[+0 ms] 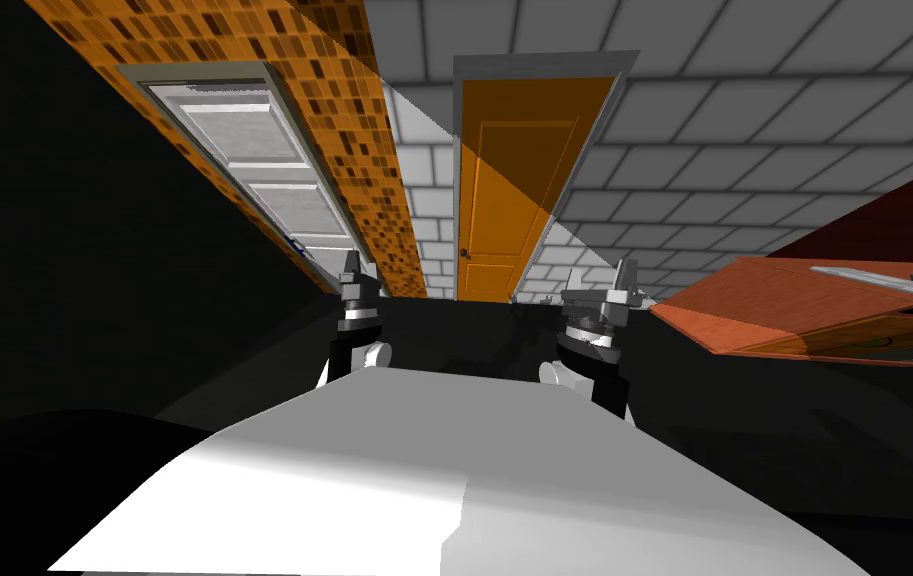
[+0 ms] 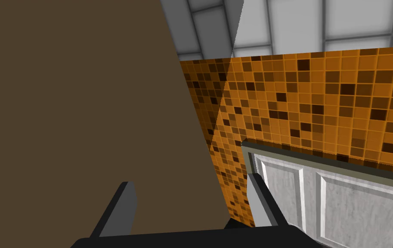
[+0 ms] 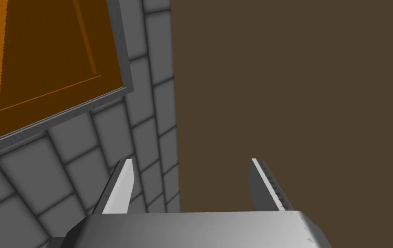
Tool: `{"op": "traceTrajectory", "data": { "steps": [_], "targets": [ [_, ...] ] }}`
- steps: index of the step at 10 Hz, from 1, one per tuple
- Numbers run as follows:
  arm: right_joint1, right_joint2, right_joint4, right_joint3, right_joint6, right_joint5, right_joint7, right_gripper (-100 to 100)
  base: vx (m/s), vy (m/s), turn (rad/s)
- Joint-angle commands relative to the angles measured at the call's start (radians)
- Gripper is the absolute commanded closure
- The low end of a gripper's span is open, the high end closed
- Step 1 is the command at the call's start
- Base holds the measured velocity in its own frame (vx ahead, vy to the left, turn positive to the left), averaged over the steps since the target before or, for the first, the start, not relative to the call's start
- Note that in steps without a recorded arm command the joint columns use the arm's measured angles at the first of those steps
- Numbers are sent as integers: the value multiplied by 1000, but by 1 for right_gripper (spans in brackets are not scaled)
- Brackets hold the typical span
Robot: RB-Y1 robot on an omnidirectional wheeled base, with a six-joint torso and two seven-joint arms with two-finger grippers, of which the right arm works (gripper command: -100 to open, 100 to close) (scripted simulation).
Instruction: Pull the door open
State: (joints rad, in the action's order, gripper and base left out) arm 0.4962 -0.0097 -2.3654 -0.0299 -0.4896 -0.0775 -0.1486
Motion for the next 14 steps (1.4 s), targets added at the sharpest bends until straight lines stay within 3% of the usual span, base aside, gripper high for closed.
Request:
{"op": "traceTrajectory", "data": {
  "steps": [1,5,14],
  "targets": [
    [-10,-11,34,0,-8,14,28,-100,116,44,-53],
    [-29,-26,96,0,-24,40,80,-100,178,60,-40],
    [-89,-60,292,1,-72,121,243,-100,142,71,-47]
  ]
}}
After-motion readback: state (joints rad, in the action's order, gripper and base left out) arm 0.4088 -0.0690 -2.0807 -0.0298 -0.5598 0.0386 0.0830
